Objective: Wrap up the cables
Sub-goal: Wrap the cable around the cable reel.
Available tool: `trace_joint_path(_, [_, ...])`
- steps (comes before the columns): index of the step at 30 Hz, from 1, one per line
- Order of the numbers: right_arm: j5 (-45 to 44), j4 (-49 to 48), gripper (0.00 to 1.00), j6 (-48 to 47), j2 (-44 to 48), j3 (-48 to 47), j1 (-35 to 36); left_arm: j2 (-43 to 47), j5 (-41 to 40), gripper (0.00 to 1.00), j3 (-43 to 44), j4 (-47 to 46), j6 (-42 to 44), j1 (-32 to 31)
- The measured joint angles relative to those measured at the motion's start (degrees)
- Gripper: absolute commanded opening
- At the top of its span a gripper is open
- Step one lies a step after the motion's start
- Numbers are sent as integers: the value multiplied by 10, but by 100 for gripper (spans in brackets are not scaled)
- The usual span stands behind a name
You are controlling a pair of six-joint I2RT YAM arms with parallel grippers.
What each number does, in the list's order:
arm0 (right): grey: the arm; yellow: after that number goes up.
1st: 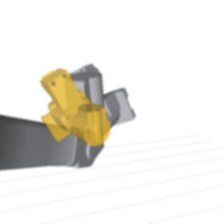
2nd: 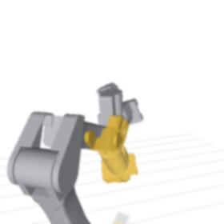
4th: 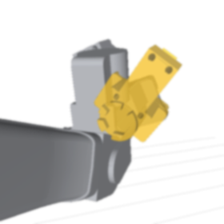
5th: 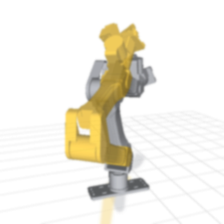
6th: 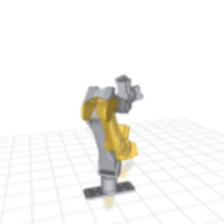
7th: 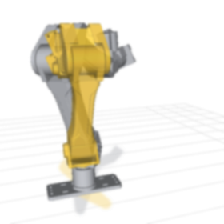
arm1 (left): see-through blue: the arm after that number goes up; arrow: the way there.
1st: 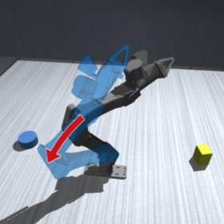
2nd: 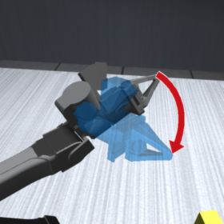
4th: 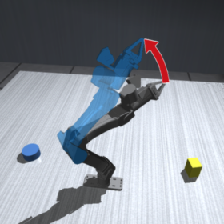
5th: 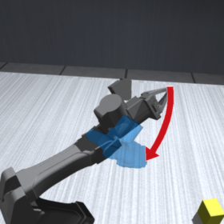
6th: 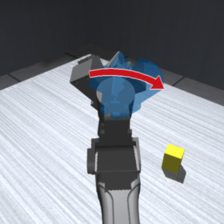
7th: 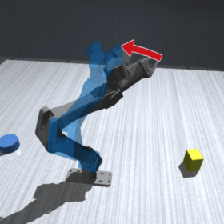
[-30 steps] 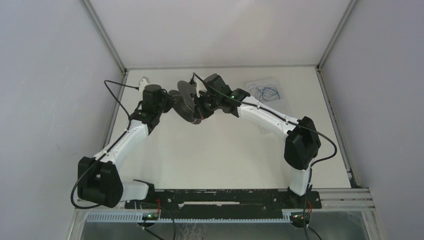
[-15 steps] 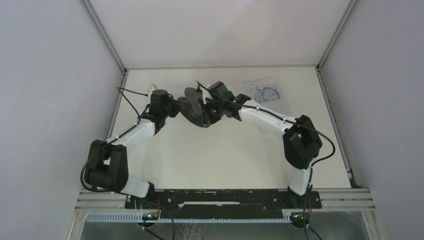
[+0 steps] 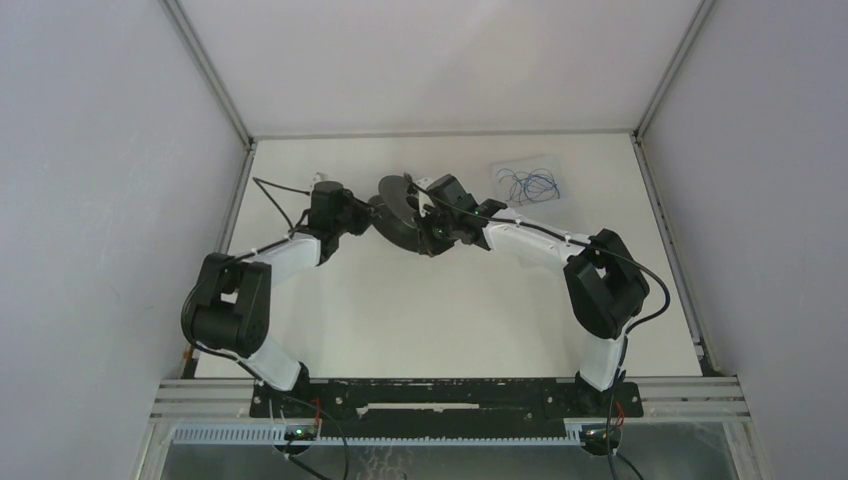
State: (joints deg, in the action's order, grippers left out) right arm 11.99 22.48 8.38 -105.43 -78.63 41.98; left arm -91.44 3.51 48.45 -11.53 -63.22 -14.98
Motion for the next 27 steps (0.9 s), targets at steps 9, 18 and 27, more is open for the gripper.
trace_joint_path(9, [-10, -39, 0, 6, 0, 17, -13, -30, 45, 19, -2, -17, -9, 0])
trace_joint_path(18, [-11, -66, 0, 13, 6, 46, -28, -37, 59, 23, -22, -17, -8, -2])
trace_joint_path(27, [-9, -116, 0, 40, 9, 105, -40, -63, 64, 25, -23, -36, -9, -2])
